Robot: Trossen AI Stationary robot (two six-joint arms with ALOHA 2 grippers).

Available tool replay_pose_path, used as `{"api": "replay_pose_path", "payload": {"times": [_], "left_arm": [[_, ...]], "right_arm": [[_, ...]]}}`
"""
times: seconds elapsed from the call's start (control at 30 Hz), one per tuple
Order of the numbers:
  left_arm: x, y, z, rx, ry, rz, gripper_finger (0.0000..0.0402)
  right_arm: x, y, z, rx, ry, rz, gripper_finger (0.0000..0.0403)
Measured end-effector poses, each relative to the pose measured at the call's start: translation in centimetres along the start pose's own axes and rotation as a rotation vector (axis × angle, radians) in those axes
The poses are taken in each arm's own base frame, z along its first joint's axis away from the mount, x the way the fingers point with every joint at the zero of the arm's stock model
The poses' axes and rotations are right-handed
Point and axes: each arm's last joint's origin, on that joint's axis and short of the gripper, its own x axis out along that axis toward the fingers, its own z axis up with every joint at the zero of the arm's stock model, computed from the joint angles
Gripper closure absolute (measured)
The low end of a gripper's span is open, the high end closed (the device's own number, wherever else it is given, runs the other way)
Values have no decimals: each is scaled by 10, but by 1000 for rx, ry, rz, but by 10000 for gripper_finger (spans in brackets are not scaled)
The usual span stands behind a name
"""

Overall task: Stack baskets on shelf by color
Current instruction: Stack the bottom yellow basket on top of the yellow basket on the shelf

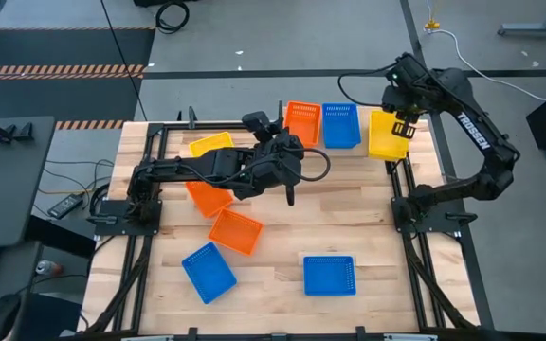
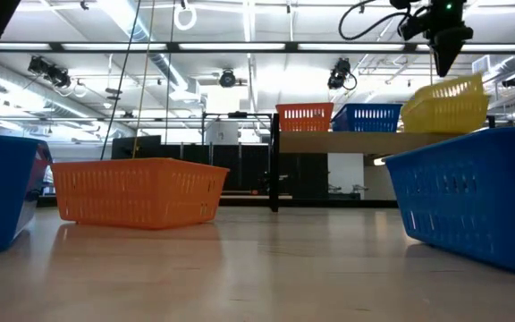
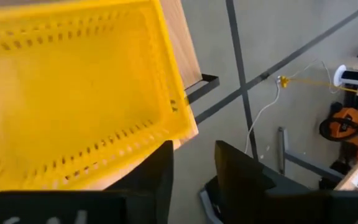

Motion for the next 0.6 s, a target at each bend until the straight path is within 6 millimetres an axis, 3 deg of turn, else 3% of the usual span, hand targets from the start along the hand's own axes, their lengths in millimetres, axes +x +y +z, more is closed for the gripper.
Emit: {"api": "replay_pose_path", "payload": {"times": [0.37,0.6], "left_arm": [[0,0,0,42,1,2,269],[-2,-1,0,46,-5,-3,269]], "right_arm": [[-19,2,-6,102,-147,-11,237],[-35,13,-12,304,-251,268,239]]}}
